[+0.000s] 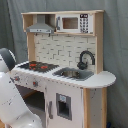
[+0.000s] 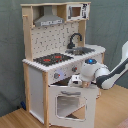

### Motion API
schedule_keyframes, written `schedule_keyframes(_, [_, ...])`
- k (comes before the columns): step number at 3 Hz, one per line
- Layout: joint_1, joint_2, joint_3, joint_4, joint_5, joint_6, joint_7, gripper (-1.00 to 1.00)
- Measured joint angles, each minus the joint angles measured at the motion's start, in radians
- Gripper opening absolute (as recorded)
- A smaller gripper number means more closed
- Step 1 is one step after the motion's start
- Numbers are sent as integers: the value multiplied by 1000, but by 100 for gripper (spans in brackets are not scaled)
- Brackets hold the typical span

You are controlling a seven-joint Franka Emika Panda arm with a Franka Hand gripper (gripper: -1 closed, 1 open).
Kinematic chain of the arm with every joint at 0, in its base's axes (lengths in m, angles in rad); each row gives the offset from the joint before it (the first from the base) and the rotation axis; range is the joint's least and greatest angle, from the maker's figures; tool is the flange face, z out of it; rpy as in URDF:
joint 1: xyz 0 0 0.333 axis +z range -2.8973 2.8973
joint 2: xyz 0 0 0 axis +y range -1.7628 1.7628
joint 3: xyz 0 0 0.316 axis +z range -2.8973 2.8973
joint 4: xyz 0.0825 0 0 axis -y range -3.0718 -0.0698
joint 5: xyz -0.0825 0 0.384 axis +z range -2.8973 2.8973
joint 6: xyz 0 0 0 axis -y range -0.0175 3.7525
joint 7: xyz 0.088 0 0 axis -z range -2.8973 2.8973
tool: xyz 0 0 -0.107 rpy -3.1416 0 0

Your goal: Play with the kitchen

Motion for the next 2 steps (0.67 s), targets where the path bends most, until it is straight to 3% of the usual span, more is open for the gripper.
schedule_keyframes(1, [33, 0, -20, 8, -18, 4, 77, -100])
schedule_keyframes(2, [37, 0, -26, 8, -24, 4, 81, 100])
